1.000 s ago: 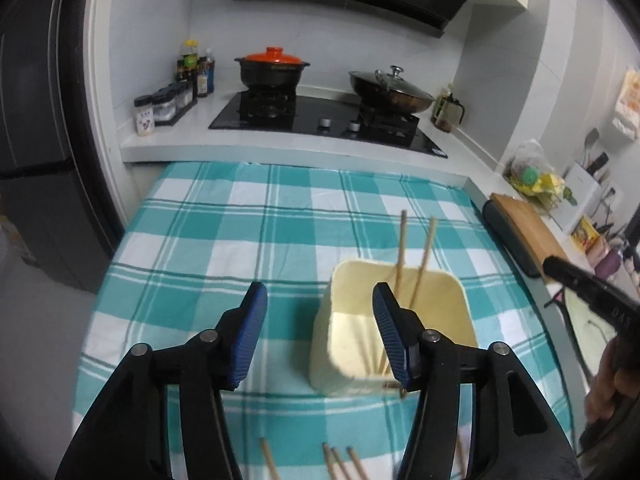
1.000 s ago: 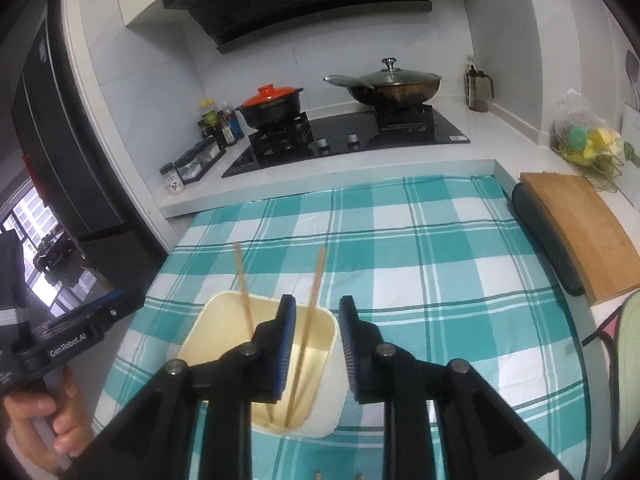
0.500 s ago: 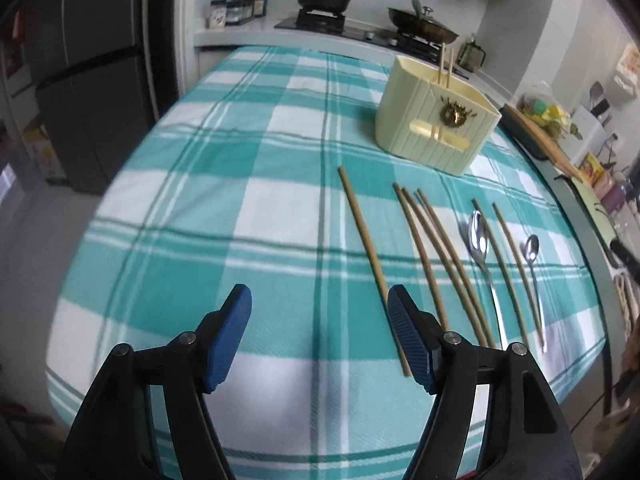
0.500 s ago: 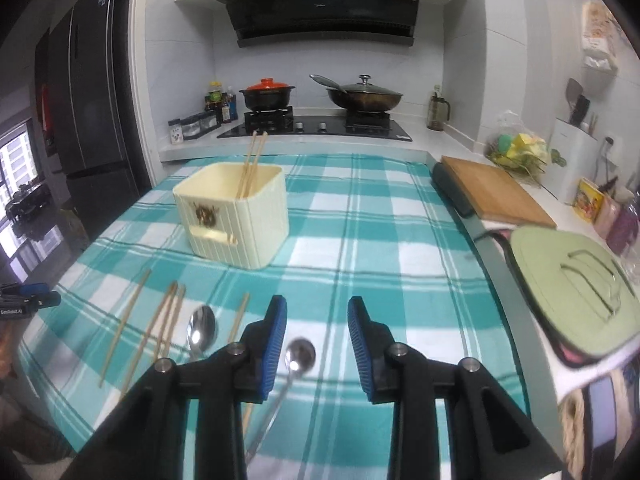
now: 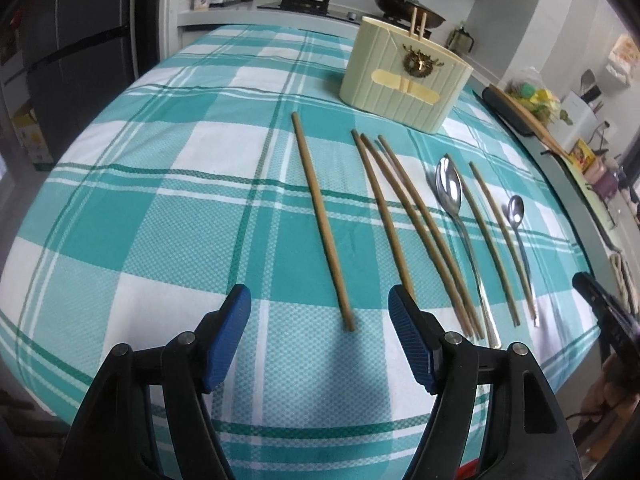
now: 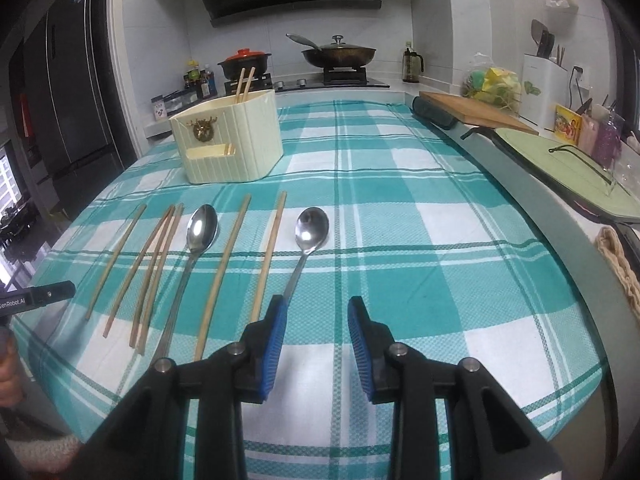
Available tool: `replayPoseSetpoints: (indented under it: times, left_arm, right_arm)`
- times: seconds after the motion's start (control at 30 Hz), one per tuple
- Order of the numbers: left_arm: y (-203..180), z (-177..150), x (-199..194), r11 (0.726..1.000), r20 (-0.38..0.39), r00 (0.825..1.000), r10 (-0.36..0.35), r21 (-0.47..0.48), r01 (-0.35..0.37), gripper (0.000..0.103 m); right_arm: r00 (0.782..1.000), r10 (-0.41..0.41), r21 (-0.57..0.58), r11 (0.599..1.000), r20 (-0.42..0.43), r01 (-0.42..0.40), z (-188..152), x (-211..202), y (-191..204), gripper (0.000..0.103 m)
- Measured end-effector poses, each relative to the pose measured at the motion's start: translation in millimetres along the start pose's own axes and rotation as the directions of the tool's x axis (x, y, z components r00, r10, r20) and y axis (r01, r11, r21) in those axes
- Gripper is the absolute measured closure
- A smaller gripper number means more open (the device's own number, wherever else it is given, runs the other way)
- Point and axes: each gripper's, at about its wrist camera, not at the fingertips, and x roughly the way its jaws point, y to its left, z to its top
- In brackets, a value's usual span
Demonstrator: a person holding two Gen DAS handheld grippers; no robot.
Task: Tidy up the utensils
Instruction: 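Move both open tools back over the remaining utensils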
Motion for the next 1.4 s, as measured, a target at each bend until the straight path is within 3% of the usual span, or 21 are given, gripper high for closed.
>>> replayPoseSetpoints:
  times: [0.87,0.97,1.2,1.27,1.4]
  left_arm:
    - [-2,-9,12,0.998,-0.017,0.998,0.059,0.02,-0.059,0.026]
    - [-1,-9,11,0.998,-0.013,0.998,0.064,0.018,-0.064,0.026]
    - [-1,-9,14,0.996,-0.016,0.997,0.081,0.024,-0.081,0.024]
    - [0,-10,15,0.996,-0.02,0.996,0.086,0.023,-0.085,0.024]
    - [1,-8,17,0.996,-0.02,0.996,0.09,0.016,-0.089,0.024]
  right_arm:
    - [0.989,0.078,0.02,0.997,-0.122,-0.076,-6,32,14,0.071]
    - [0.987,0.079,0.016,0.997,-0.141,-0.077,0,43,15,0.075]
    - [0.982,0.051,-0.024,0.998,-0.183,-0.057,12,70,21,0.078]
    - [0.975,0.023,-0.055,0.998,-0.219,-0.036,11,80,25,0.078]
    - [0.978,-0.034,-0.119,0.993,-0.206,0.009,9,80,33,0.078]
